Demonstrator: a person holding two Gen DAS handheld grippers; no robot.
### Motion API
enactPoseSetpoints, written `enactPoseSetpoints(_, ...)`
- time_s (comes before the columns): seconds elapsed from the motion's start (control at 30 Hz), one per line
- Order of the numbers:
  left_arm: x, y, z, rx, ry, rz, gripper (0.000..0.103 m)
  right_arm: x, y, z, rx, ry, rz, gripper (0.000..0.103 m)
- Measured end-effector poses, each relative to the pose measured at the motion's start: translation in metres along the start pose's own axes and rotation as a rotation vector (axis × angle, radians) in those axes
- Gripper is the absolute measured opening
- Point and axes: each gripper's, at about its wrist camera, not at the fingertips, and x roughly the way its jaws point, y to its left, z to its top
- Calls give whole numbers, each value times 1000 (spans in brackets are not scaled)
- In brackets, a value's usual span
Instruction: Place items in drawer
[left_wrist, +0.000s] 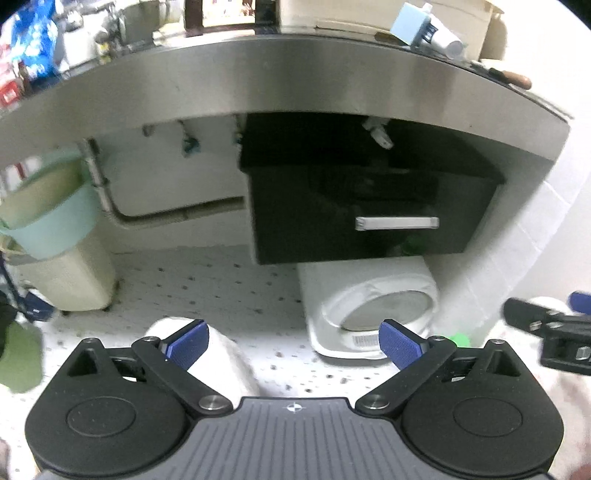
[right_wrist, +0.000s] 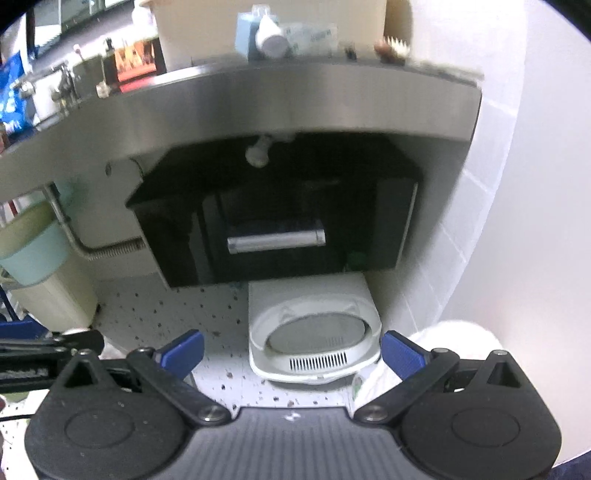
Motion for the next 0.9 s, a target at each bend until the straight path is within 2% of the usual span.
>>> enactPoseSetpoints(0.23, -18, 3, 15, -23, 29, 24, 100, -25, 7, 21, -24, -7, 18, 103)
enactPoseSetpoints(0.57, -45, -4, 26, -12, 12, 2, 100, -55, 8, 39, -16, 0, 13, 103)
enactPoseSetpoints(0.73, -55, -8, 31, -6, -13, 0, 100, -69, 12, 38, -40, -41, -18, 103)
enactPoseSetpoints(0.9, -64, -11, 35, 0, -47, 11, 100, -76, 15, 39, -50, -62, -5, 103)
